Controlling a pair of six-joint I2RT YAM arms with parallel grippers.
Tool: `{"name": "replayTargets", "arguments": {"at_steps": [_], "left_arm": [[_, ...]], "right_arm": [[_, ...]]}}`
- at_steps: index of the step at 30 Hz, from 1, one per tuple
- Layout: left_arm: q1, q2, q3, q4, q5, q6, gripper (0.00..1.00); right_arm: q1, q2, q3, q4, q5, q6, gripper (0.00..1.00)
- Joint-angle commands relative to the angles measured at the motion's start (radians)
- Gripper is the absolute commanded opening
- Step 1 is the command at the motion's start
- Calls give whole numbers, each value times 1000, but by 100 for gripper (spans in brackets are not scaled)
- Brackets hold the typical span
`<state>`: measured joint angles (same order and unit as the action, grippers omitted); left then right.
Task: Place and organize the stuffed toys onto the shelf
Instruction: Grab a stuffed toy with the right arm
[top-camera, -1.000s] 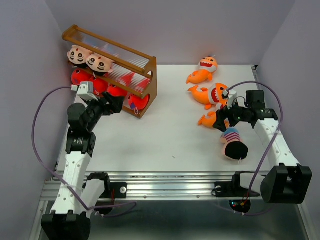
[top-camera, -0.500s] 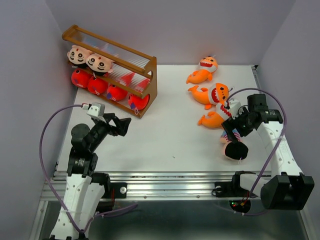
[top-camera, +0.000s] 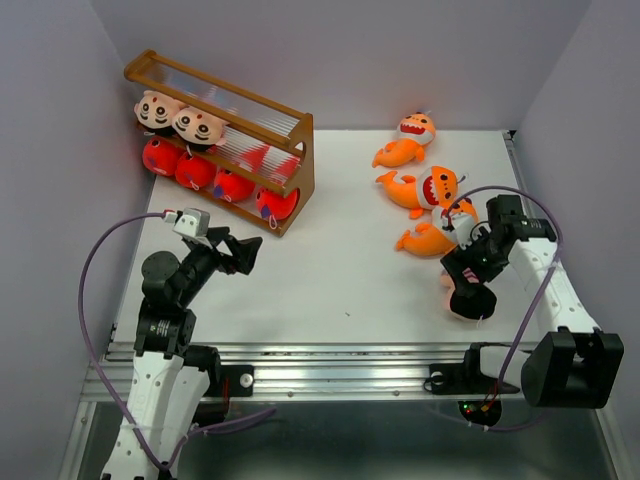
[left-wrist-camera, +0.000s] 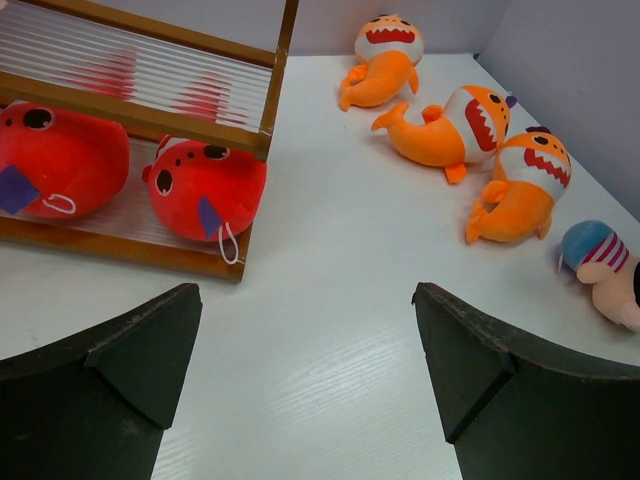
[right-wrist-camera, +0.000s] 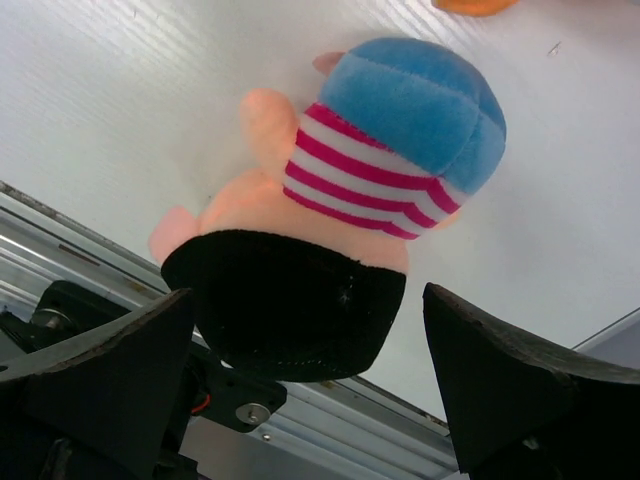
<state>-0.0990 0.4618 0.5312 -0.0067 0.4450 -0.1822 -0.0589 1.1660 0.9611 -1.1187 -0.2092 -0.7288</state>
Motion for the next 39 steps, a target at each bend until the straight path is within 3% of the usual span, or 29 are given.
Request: {"name": "replayTargets", "arguments": {"at_steps": [1, 10, 16, 19, 22, 25, 28, 35, 39], "left_arm": [[-4, -5, -7, 40, 9, 18, 99], [-4, 9, -5, 34, 3, 20, 99], [-4, 5, -7, 34, 0, 21, 99], [-4, 6, -8, 42, 15, 18, 99], [-7, 11, -13, 51, 23, 9, 99], [-14, 8, -31, 79, 18, -9, 99], [-33, 3, -57, 106, 18, -22, 99], [-68, 32, -76, 145, 107, -33, 99], [-94, 78, -88, 200, 196, -146, 99]], "right_arm": [[-5, 29, 62, 79, -9, 63, 100], [-5, 122, 1, 305, 88, 253, 99], [-5, 170, -58, 421, 146, 282, 86], [-5, 196, -81, 422, 117, 282, 68], [-5, 202, -97, 407, 45, 269, 38], [-5, 187, -90, 372, -5, 233, 15], [-5, 178, -50, 292, -92, 181, 2], [-5, 153, 60, 120, -344, 85, 1], [-5, 120, 109, 155, -459, 164, 1]]}}
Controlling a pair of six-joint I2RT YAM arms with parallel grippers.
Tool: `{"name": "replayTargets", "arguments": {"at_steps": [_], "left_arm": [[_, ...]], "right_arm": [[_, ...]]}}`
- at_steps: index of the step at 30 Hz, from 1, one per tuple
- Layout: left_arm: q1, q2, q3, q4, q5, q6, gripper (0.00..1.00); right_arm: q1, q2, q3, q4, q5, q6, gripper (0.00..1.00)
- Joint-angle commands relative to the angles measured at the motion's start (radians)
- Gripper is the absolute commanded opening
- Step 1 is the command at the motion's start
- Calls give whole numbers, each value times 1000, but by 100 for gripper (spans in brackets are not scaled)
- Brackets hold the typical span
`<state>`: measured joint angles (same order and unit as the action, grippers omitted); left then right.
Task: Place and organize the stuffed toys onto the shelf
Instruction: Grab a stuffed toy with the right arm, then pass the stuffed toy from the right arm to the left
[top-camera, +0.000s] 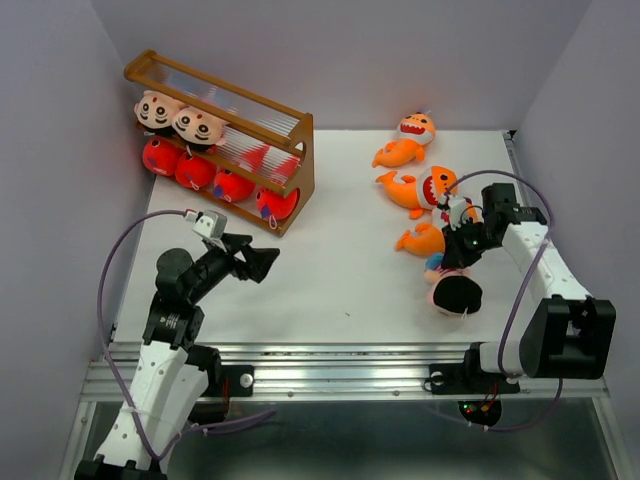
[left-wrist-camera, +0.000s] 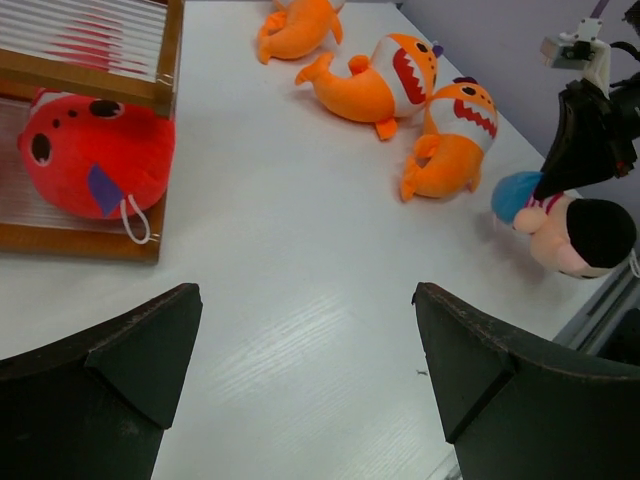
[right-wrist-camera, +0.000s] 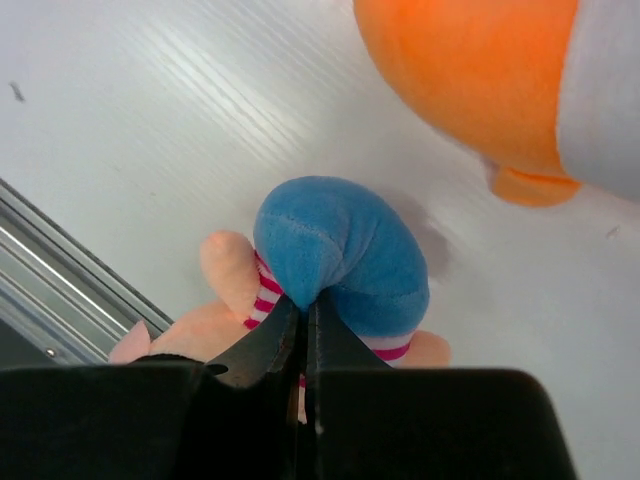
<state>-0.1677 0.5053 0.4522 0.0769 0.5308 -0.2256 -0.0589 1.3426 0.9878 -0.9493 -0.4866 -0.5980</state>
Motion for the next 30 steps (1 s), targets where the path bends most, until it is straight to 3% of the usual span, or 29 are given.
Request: {"name": "replayTargets", "arguments": {"at_steps": [1, 5, 6, 9, 13, 17, 25, 30], "left_arm": [[-38, 44, -15, 133, 116, -142, 99], [-202, 56, -35, 199, 26, -299, 99], [-302, 52, -43, 227, -56, -348, 99], [-465, 67, -35, 262, -188, -409, 99], [-743, 197, -3, 348, -425, -486, 99], [-875, 344, -23, 567, -550, -622, 99], [-938, 623, 138, 712, -644, -658, 99], [-952, 720, 218, 712, -649, -641, 99]], "right_arm": [[-5, -60, 94, 1, -204, 56, 1], [-5, -63, 136, 85, -337, 176, 1], [-5, -65, 143, 134, -351, 226, 1], [-5, -85, 134, 234, -379, 308, 1], [-5, -97, 108, 374, -397, 444, 1], [-5, -102, 81, 437, -429, 552, 1], [-5, -151, 28, 564, -416, 792, 1], [-5, -186, 25, 593, -271, 949, 1]]}}
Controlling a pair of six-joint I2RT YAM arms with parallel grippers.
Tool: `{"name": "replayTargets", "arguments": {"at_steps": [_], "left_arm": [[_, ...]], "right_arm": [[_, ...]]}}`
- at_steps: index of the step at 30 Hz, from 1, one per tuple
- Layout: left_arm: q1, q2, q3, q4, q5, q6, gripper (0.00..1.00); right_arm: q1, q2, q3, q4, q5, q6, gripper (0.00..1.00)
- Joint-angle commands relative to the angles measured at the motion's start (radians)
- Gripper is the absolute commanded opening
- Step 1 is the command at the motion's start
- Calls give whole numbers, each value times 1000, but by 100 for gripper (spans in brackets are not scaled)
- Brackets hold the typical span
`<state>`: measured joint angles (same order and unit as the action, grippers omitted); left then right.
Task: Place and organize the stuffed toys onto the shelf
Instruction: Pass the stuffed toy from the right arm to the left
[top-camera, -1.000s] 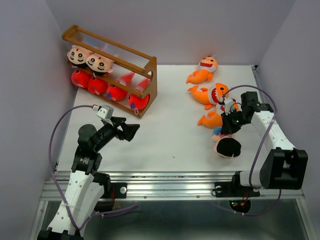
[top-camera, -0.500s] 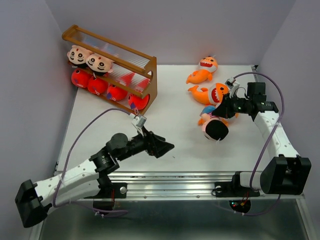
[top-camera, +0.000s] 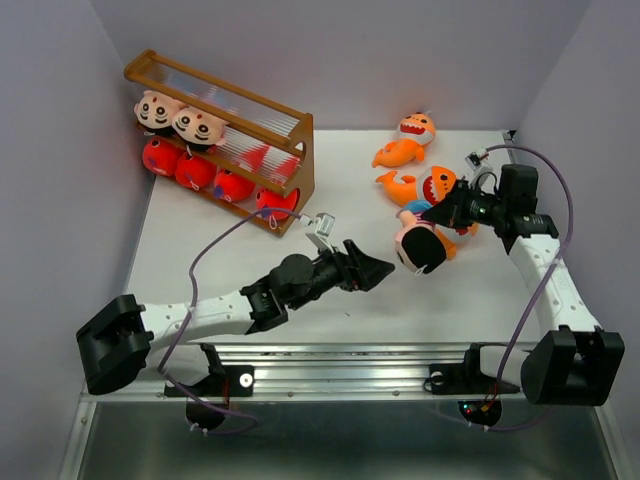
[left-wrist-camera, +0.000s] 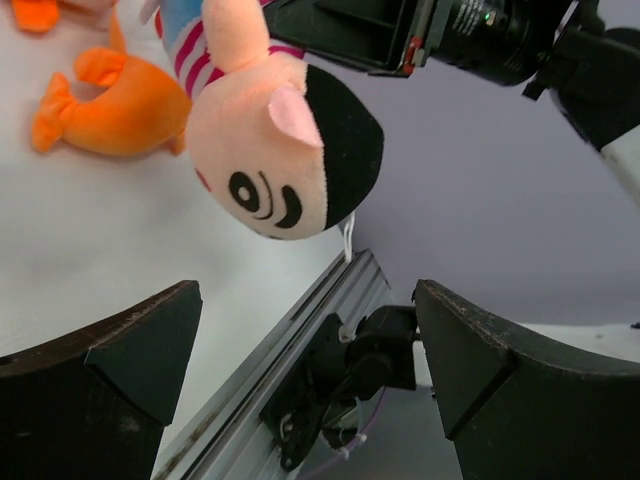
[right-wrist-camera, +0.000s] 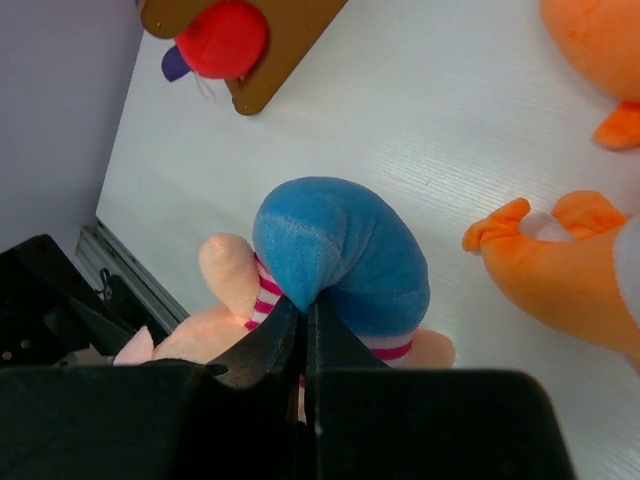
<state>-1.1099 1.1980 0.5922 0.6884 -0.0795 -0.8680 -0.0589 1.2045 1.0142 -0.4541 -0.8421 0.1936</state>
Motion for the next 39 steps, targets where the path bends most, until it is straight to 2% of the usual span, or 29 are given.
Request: {"name": "replayTargets", "arguments": {"at_steps": [1, 10, 20, 22, 26, 27, 28, 29, 30, 31, 32, 33, 34, 35, 37, 38, 39], "left_arm": [[-10, 38, 98, 100, -39, 9, 99], [-14, 146, 231, 48, -26, 47, 99], [-18, 261, 403, -87, -91, 139, 98], [-18, 285, 440, -122, -105, 167, 91], [-18, 307, 471, -145, -117, 210, 67], [-18, 308, 475, -156, -126, 228, 55], [-18, 310, 477, -156, -128, 237, 48], [-18, 308, 477, -156, -129, 265, 29], [-18, 304, 475, -156, -134, 282, 14], [-18, 299, 475, -159, -140, 300, 6], [-18, 293, 466, -159, -143, 326, 3], [-19, 287, 462, -159, -144, 363, 0], [-24, 267, 443, -164, -146, 467, 0], [-36, 255, 431, -165, -155, 525, 0], [-57, 223, 400, -190, -221, 648, 0], [-71, 188, 364, -202, -241, 763, 0], [-76, 166, 345, -228, -273, 812, 0]], "right_arm": [[-5, -54, -6, 107, 101, 193, 1], [-5, -123, -68, 195, 97, 389, 1], [-5, -175, -103, 227, 26, 409, 1], [-5, -189, -114, 227, 11, 403, 1], [-5, -206, -134, 227, -20, 389, 1], [-5, -209, -137, 224, -31, 389, 1], [-5, -212, -140, 223, -41, 376, 1], [-5, -212, -144, 219, -63, 368, 1], [-5, -215, -146, 215, -74, 347, 1], [-5, -217, -146, 212, -87, 346, 1], [-5, -218, -146, 209, -104, 304, 2], [-5, -226, -144, 207, -150, 276, 7], [-5, -229, -140, 198, -178, 209, 11], [-5, -236, -125, 190, -254, 155, 26], [-5, -243, -88, 85, -294, 30, 40], [-5, -241, -68, 45, -310, -87, 55], [-5, -237, -19, -50, -308, -142, 62]]}}
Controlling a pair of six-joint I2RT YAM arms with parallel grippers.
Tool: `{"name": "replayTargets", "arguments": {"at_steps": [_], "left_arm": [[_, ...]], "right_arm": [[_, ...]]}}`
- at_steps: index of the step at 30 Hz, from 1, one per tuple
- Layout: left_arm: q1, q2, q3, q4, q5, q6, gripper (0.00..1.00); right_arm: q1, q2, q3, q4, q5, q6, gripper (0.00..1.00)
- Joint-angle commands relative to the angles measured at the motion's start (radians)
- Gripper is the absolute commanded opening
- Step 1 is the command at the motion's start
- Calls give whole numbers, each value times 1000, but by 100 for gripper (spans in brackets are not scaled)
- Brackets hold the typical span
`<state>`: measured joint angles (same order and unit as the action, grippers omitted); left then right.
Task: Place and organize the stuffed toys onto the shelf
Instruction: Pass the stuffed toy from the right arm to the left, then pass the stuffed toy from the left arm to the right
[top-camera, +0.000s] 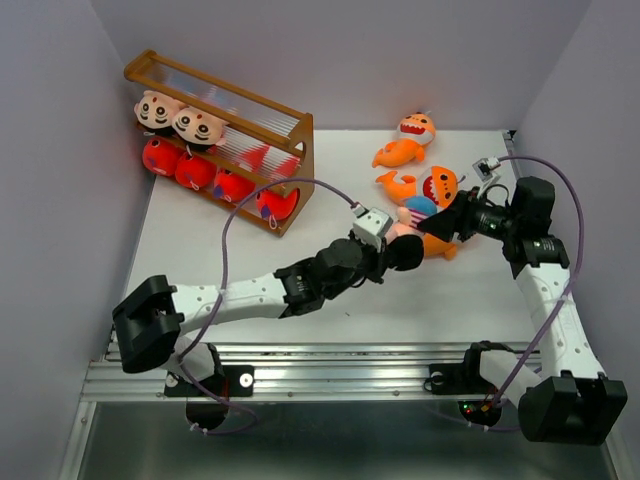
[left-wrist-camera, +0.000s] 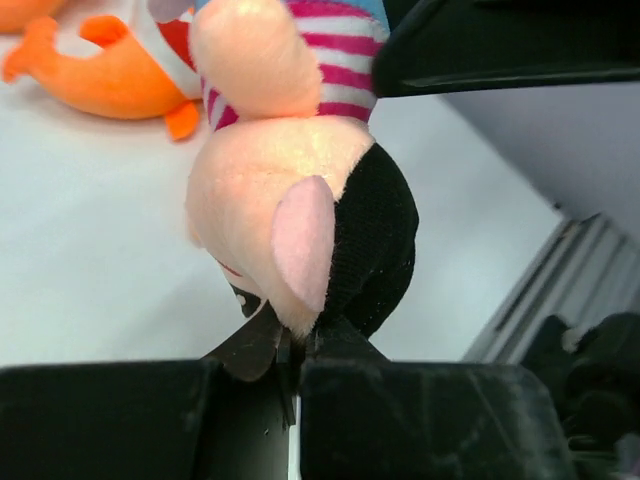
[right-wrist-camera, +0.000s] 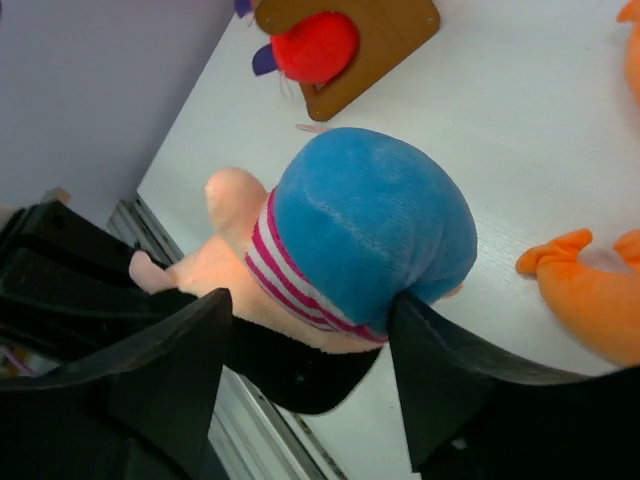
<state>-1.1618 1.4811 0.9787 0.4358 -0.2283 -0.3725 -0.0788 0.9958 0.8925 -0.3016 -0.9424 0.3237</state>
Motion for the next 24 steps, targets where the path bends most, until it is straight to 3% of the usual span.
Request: {"name": "replayTargets", "arguments": {"at_steps": [1, 3, 4, 7, 14, 19, 24], "left_arm": [[-29, -163, -60, 12, -137, 361, 0], [-33, -212, -121, -5, -186, 501, 0], [-42, -257, -135, -26, -200, 545, 0], [-52, -335, -195, -37, -210, 723, 0], [-102, -384, -285, 21, -305, 1072, 0], [-116, -354, -284, 96, -393, 1253, 0], [-121, -288, -232, 110, -382, 1311, 0]], "right_arm": [[14, -23, 127, -255, -194, -388, 71], [14, -11, 172, -360, -159, -457, 95], [14, 3, 207, -388, -150, -483, 100], [14, 24, 256, -471, -145, -534, 100], [14, 188, 410, -657, -209, -419, 100], [14, 228, 464, -601, -248, -246, 100], [54, 236, 448, -538, -32, -97, 100]]}}
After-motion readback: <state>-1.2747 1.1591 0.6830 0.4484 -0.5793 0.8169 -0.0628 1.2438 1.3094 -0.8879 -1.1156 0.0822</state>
